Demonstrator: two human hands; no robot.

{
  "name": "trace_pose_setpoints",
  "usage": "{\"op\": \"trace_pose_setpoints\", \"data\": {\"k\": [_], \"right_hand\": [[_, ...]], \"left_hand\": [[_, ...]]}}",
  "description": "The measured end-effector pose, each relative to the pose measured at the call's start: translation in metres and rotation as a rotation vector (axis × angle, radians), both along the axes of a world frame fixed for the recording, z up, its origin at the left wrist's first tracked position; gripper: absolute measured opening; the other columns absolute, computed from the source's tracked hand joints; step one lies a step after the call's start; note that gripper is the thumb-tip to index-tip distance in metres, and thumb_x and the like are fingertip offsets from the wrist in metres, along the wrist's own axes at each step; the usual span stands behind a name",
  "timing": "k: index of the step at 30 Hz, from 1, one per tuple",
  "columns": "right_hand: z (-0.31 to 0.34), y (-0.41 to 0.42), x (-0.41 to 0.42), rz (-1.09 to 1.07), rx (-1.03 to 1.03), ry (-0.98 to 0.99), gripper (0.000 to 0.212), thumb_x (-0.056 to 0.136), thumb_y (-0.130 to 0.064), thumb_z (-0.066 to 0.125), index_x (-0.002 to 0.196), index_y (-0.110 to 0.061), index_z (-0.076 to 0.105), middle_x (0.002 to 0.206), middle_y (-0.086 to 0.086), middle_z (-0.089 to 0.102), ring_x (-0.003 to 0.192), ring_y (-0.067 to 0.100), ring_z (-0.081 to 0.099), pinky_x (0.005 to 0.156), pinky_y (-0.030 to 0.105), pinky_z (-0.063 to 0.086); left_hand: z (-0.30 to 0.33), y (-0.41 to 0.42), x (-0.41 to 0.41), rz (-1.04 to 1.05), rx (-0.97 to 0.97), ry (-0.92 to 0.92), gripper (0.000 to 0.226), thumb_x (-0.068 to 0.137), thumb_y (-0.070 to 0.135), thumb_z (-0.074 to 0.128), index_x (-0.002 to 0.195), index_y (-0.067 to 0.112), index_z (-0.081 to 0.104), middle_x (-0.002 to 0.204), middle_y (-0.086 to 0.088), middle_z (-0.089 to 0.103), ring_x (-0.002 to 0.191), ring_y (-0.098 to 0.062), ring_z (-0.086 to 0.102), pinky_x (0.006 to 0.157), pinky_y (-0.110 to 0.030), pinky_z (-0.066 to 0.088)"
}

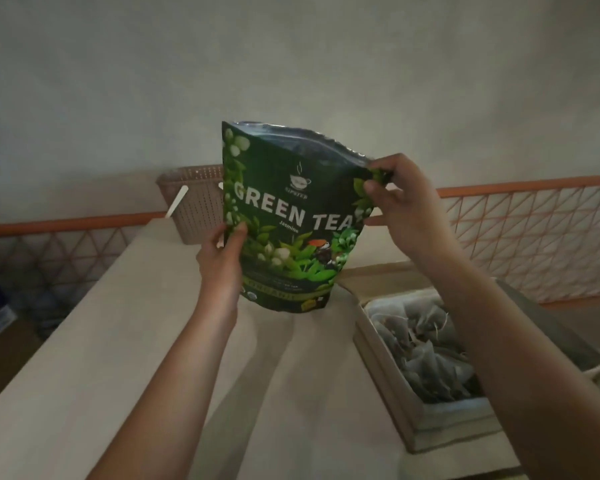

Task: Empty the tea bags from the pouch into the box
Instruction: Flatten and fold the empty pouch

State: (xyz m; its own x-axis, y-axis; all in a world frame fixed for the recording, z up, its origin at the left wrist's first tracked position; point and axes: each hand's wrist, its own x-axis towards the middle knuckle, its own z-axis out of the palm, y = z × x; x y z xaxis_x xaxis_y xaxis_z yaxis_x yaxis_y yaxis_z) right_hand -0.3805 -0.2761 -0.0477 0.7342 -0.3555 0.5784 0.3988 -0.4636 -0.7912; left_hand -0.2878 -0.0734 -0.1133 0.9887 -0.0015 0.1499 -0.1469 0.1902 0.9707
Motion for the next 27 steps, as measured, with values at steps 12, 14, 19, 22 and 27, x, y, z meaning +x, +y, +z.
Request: {"op": "trace_pose_setpoints", "data": {"k": [12,14,19,22,27], "right_hand": [[-0.001,0.029,0.024,0.020,0.399,0.038,0.033,0.100,-0.004,0.046,0.127,-0.022,0.041,0.115,0.002,0.065,0.071,0.011,0.062,0.057,0.026,0.051],[-0.004,0.039,0.026,-0.013,0.393,0.061,0.037,0.100,-0.006,0.047,0.132,-0.024,0.039,0.119,0.003,0.064,0.075,0.011,0.063,0.059,0.025,0.052],[-0.026,0.078,0.005,-0.016,0.392,0.103,0.059,0.096,-0.018,0.059,0.146,-0.029,0.031,0.112,-0.007,0.062,0.092,0.006,0.064,0.071,0.024,0.050],[-0.074,0.114,-0.008,0.003,0.347,0.226,0.047,0.094,-0.036,0.060,0.137,-0.033,0.042,0.110,-0.011,0.062,0.095,0.004,0.062,0.074,0.021,0.051],[-0.140,0.149,-0.002,-0.123,0.210,0.314,0.035,0.100,-0.045,0.041,0.082,-0.016,0.049,0.072,-0.002,0.059,0.066,0.009,0.056,0.056,0.027,0.041]], "left_hand": [[-0.022,0.053,0.018,-0.048,0.372,-0.060,0.041,0.107,0.044,0.039,0.138,0.025,0.057,0.130,0.001,0.063,0.127,-0.020,0.055,0.102,-0.020,0.042],[-0.030,0.059,0.013,-0.112,0.384,0.019,0.049,0.105,0.052,0.039,0.132,0.020,0.065,0.122,0.002,0.070,0.117,-0.019,0.064,0.102,-0.031,0.048],[-0.050,0.075,0.008,0.009,0.297,0.021,0.035,0.102,0.052,0.049,0.102,0.027,0.073,0.106,0.001,0.077,0.102,-0.020,0.072,0.099,-0.049,0.053],[-0.056,0.087,0.008,0.134,0.193,0.071,0.031,0.103,0.045,0.052,0.089,0.025,0.072,0.097,-0.001,0.076,0.098,-0.024,0.072,0.093,-0.047,0.056],[-0.067,0.101,0.011,0.243,0.122,0.167,0.038,0.104,0.045,0.050,0.084,0.017,0.066,0.092,-0.008,0.074,0.093,-0.032,0.070,0.086,-0.048,0.055]]}}
